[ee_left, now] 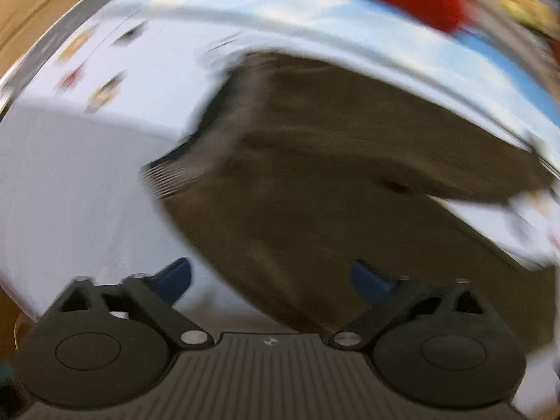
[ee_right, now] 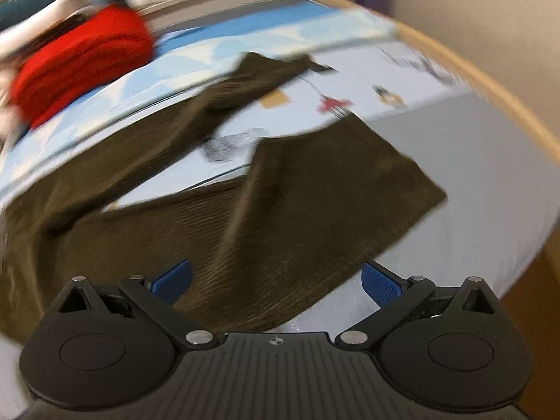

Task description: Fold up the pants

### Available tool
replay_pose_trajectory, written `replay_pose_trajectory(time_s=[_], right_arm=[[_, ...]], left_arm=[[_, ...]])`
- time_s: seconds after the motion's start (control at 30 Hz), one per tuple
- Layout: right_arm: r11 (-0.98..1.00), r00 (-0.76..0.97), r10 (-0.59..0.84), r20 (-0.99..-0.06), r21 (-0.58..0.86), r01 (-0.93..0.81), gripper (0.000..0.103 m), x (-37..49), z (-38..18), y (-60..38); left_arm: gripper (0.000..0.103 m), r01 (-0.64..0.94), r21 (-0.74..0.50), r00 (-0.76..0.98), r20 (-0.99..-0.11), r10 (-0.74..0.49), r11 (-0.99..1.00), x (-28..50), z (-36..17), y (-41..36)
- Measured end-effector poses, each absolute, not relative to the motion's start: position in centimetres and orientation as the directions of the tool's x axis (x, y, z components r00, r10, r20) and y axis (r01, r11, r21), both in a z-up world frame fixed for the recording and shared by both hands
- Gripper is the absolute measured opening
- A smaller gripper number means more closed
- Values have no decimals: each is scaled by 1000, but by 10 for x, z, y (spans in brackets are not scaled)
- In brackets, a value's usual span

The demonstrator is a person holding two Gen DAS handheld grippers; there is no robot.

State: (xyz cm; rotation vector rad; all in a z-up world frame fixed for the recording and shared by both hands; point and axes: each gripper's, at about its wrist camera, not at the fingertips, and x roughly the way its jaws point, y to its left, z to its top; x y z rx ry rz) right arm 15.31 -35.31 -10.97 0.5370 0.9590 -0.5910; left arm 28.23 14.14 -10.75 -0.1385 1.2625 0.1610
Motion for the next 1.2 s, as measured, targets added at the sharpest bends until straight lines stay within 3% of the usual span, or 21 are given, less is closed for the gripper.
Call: replay_pose_trajectory(time_s=[0.13, 0.3, 0.4, 0.43, 0.47, 0.63, 0.73, 0.93, 0.97, 1.03, 1.07, 1.2], right_arm=[[588, 417, -219, -882, 222, 778, 102, 147, -133, -391], [491, 362, -241, -900, 208, 846, 102, 142, -156, -424], [468, 341, -261, -903, 191, 863, 102, 137, -165, -434], [464, 335, -266, -904, 184, 867, 102, 136, -167, -437], [461, 331, -272, -904, 179, 869, 102, 134, -169, -440], [401, 308, -278, -910, 181, 898, 102, 128, -183, -476], [296, 320, -287, -903, 234, 926, 101, 120, -197, -510], [172, 343, -239, -908, 308, 936, 89, 134, -244, -555], [171, 334, -234, -913, 300, 939, 83, 140, -252, -557], [192, 264, -306, -915, 212, 958, 61, 151, -252, -550], [231, 250, -335, -908, 178, 956, 5, 156, -249, -546], [269, 208, -341, -917, 117, 956, 7, 147, -229, -545]], left_arm=[[90, -361, -137, 237, -970, -51, 922, 309, -178, 204], [85, -432, -118, 227, -974, -19, 894, 331, -214, 232], [55, -452, -176, 253, -965, -64, 875, 336, -221, 233], [31, -444, -188, 273, -960, -68, 876, 335, -218, 227], [19, -434, -179, 292, -955, -50, 883, 335, -213, 220], [15, -452, -52, 301, -949, 97, 890, 326, -198, 202], [15, -490, -82, 289, -955, 73, 868, 316, -199, 223], [15, -519, -147, 296, -955, 16, 842, 297, -205, 249], [15, -529, -151, 293, -956, 13, 835, 299, -206, 248], [15, -532, -137, 289, -957, 27, 836, 305, -203, 239], [15, -527, -122, 287, -957, 41, 841, 311, -201, 233], [15, -529, -112, 282, -958, 50, 841, 319, -190, 224]])
